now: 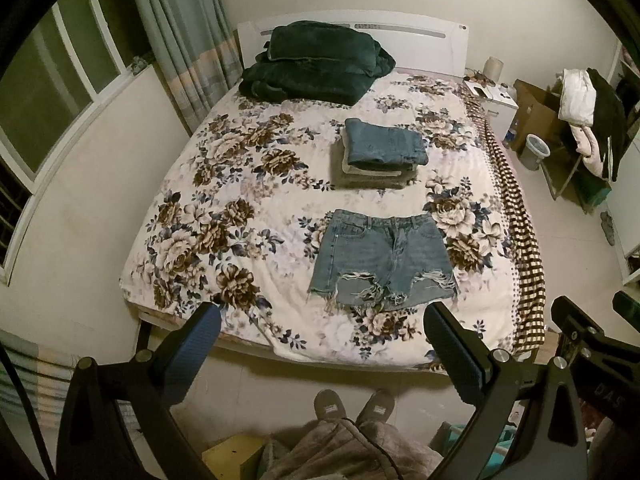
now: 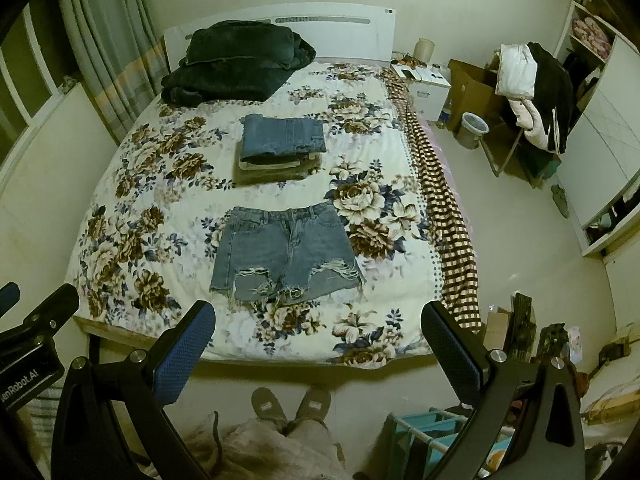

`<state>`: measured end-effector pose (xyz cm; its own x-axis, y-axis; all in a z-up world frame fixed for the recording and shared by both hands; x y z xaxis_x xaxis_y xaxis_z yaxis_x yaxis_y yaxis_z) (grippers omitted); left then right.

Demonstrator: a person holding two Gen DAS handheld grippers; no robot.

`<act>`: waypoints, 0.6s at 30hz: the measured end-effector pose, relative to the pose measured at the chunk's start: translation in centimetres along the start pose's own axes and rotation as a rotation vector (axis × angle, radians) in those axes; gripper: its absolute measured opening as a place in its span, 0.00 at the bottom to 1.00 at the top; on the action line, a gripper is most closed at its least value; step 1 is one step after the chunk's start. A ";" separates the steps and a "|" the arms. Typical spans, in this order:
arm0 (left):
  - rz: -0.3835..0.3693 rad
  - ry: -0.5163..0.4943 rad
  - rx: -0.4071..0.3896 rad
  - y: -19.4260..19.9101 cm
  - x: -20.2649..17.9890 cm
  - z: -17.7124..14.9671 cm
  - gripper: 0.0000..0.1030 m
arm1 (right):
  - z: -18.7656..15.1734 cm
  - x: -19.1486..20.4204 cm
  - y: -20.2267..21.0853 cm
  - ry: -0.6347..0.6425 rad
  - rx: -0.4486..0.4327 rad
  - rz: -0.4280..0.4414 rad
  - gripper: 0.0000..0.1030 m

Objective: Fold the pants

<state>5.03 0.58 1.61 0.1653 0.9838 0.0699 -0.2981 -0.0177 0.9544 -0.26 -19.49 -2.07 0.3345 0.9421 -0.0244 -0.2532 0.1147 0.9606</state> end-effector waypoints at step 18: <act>0.074 -0.011 0.041 -15.4 -3.6 4.2 1.00 | 7.7 -4.0 -19.7 0.002 0.140 0.045 1.00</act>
<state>12.96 -3.40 -12.12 0.1550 0.9774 0.1435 -0.2714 -0.0975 0.9575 10.36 -27.96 -18.78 0.3235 0.9460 0.0189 -0.1385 0.0276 0.9900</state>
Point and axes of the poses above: each gripper's, at about its wrist camera, not at the fingertips, and y roughly against the way its jaws point, x to its left, z to its top, the point moved 2 cm from there along -y, roughly the way its jaws point, and after that the axes turned 12 degrees about x, right-handed, at the moved point
